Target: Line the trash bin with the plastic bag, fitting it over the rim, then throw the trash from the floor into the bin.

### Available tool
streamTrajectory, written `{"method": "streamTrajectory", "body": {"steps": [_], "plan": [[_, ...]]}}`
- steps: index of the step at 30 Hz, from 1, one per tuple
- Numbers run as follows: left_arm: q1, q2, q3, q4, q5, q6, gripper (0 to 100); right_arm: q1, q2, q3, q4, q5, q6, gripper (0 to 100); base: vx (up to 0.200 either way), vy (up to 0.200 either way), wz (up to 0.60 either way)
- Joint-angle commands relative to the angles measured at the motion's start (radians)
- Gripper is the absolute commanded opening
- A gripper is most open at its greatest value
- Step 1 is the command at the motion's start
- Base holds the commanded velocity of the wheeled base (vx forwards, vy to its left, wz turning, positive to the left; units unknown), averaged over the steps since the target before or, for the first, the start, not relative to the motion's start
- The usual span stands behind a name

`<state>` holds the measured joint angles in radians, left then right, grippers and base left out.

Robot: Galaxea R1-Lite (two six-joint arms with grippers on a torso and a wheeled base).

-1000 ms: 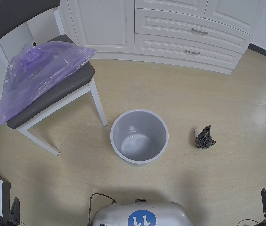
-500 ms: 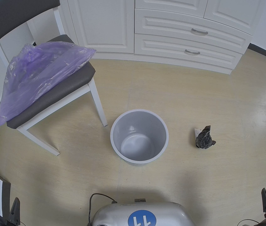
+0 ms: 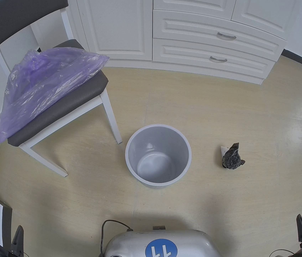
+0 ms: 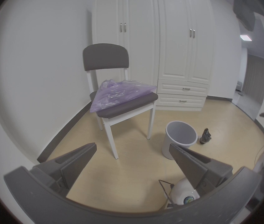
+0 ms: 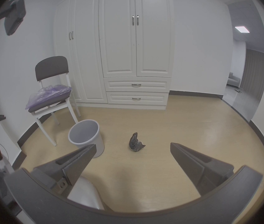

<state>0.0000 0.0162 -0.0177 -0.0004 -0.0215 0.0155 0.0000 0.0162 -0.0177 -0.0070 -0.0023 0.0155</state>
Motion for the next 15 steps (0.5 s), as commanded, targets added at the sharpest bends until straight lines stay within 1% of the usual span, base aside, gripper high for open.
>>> {"method": "streamTrajectory", "body": {"steps": [1,2,4,6,7,8,9,10,13,15], "plan": [[0.000,-0.015,0.015,-0.001,0.041,-0.072,100,0.002,-0.016,0.016,-0.002,-0.007,0.011,100,0.000,0.000,0.00],[0.000,-0.016,0.015,-0.003,0.043,-0.071,100,0.000,-0.016,0.018,-0.002,-0.007,0.011,100,0.000,0.000,0.00],[0.000,-0.016,0.016,-0.007,0.044,-0.060,100,0.000,-0.016,0.010,-0.013,-0.007,-0.017,100,0.000,0.000,0.00],[0.000,-0.016,0.018,-0.009,0.032,0.000,100,0.003,-0.013,-0.050,-0.080,0.018,-0.071,100,0.000,0.000,0.00],[0.000,-0.016,0.016,-0.012,0.018,0.020,100,0.006,-0.002,-0.087,-0.094,0.042,-0.072,100,0.000,0.000,0.00],[0.002,-0.016,0.016,-0.012,0.014,0.023,100,0.008,0.002,-0.099,-0.096,0.050,-0.072,100,0.000,0.000,0.00],[0.002,-0.016,0.016,-0.012,0.003,0.023,100,0.014,0.025,-0.134,-0.087,0.079,-0.071,100,0.000,0.000,0.00],[0.000,-0.016,0.016,-0.013,0.003,0.021,100,0.015,0.056,-0.154,-0.079,0.088,-0.069,100,0.000,0.000,0.00],[0.000,-0.016,0.018,-0.016,0.003,0.015,100,0.018,0.090,-0.171,-0.076,0.085,-0.057,100,0.000,0.000,0.00],[0.000,-0.016,0.018,-0.016,0.000,0.017,100,0.017,0.120,-0.196,-0.074,0.093,-0.017,100,0.000,0.000,0.00]]}}
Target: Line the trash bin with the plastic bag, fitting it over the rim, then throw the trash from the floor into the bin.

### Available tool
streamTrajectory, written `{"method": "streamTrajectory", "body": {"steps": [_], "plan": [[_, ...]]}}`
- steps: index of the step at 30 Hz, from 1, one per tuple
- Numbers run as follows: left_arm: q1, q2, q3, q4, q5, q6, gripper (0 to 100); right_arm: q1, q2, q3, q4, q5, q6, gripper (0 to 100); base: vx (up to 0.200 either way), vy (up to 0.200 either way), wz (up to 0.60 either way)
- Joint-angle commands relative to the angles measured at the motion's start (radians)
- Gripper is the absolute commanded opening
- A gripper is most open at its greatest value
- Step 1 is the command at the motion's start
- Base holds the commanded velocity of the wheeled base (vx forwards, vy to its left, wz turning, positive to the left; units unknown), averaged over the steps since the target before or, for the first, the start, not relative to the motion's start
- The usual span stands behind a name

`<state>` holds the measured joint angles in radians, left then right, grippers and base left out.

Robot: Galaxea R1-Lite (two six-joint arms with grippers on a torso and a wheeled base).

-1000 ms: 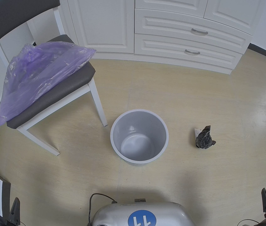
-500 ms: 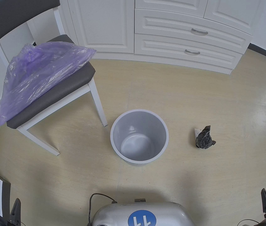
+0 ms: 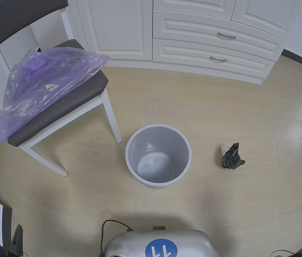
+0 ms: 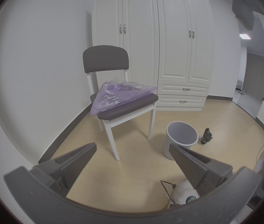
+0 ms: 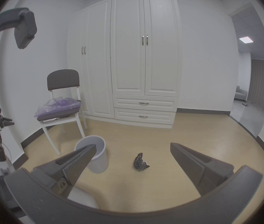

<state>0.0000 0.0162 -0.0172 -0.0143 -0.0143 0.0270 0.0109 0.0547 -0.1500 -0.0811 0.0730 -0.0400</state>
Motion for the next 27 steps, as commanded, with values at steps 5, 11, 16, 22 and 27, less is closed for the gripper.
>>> {"method": "streamTrajectory", "body": {"steps": [5,11,16,22,27], "plan": [[0.000,-0.016,0.017,-0.006,-0.013,0.016,100,0.008,0.177,-0.138,-0.009,0.027,0.115,100,0.000,0.000,0.00],[0.000,-0.016,0.017,-0.007,-0.026,0.019,100,0.009,0.275,-0.212,-0.014,0.047,0.131,100,0.000,0.000,0.00],[0.000,-0.016,0.017,-0.007,-0.026,0.016,100,0.009,0.326,-0.240,-0.014,0.050,0.127,100,0.000,0.000,0.00],[0.002,-0.016,0.017,-0.009,-0.029,0.027,100,0.009,0.383,-0.273,-0.014,0.079,0.118,100,0.000,0.000,0.00],[-0.009,0.004,-0.176,-0.135,-0.050,-0.213,100,0.009,0.436,-0.283,-0.037,0.093,0.118,100,0.000,0.000,0.00]]}}
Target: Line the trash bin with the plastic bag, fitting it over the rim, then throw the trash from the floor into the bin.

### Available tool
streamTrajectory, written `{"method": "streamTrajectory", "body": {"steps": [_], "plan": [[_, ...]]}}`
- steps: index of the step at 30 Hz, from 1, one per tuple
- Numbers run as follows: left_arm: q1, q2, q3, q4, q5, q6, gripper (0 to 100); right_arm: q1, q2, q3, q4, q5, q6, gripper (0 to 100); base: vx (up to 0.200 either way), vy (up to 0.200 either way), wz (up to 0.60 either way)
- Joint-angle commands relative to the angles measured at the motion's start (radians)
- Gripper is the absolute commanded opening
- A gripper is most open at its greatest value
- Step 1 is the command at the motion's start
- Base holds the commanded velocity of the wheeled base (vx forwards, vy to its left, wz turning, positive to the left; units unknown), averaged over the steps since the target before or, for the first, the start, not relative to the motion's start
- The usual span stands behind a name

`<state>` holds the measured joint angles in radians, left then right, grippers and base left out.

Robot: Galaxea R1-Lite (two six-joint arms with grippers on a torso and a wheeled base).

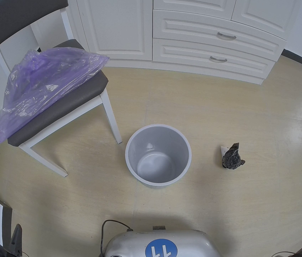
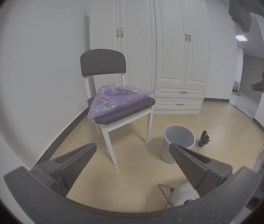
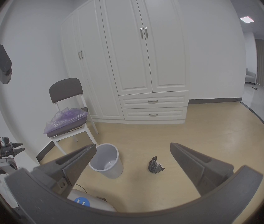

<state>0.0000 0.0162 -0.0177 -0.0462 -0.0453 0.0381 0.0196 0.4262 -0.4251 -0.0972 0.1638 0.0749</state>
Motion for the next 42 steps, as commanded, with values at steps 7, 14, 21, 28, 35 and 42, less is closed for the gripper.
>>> {"method": "streamTrajectory", "body": {"steps": [7,14,21,28,35,42], "plan": [[-0.029,0.185,-0.352,0.026,-0.038,-0.038,100,0.000,0.157,-0.018,-0.107,0.000,0.008,100,0.000,0.000,0.00],[0.021,0.654,-0.489,0.014,0.186,0.358,100,0.000,0.508,-0.103,-0.383,-0.161,0.091,100,0.000,0.000,0.00],[0.213,0.929,-0.562,-0.130,0.217,0.609,100,0.076,0.638,-0.107,-0.547,-0.293,0.178,100,0.000,0.000,0.00],[0.319,1.147,-0.568,-0.320,0.211,0.701,100,0.085,0.675,-0.103,-0.555,-0.283,0.187,100,0.000,0.000,0.00],[0.273,1.294,-0.593,-0.460,0.209,0.706,100,0.085,0.674,-0.104,-0.553,-0.283,0.187,100,0.000,0.000,0.00],[0.276,1.363,-0.590,-0.506,0.213,0.717,100,0.085,0.672,-0.106,-0.553,-0.283,0.187,100,0.000,0.000,0.00]]}}
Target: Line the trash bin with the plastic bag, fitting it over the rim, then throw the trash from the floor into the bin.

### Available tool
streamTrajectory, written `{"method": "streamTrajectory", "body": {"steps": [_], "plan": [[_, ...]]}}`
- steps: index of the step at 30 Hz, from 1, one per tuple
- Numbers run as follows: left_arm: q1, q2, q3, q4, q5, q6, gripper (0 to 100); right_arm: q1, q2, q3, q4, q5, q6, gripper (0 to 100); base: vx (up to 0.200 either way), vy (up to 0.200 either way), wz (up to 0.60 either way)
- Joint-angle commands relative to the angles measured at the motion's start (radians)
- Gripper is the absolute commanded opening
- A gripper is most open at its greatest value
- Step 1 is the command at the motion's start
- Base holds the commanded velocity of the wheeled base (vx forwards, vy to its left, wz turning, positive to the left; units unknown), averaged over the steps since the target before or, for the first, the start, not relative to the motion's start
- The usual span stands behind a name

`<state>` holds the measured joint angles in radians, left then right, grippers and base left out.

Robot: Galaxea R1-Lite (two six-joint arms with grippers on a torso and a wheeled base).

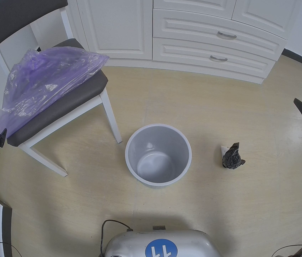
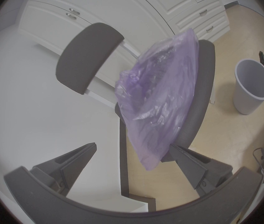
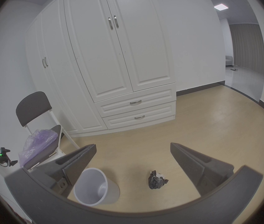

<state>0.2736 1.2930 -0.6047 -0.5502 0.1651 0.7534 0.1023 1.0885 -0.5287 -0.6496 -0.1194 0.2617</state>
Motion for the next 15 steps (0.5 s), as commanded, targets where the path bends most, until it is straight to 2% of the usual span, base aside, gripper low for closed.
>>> {"method": "streamTrajectory", "body": {"steps": [1,4,10,15], "plan": [[0.002,0.088,-0.001,-0.002,0.002,0.000,100,0.002,0.010,-0.002,-0.001,0.000,0.001,100,0.000,0.000,0.00],[0.006,0.088,0.005,-0.002,0.002,-0.006,100,0.002,0.011,0.000,-0.002,0.000,0.001,100,0.000,0.000,0.00],[0.065,0.066,0.079,-0.017,-0.003,-0.019,100,0.004,0.004,-0.002,-0.001,0.000,0.001,100,0.000,0.000,0.00],[0.073,0.100,0.098,-0.080,-0.021,-0.086,100,0.004,0.001,-0.002,-0.002,0.000,0.001,100,0.000,0.000,0.00]]}}
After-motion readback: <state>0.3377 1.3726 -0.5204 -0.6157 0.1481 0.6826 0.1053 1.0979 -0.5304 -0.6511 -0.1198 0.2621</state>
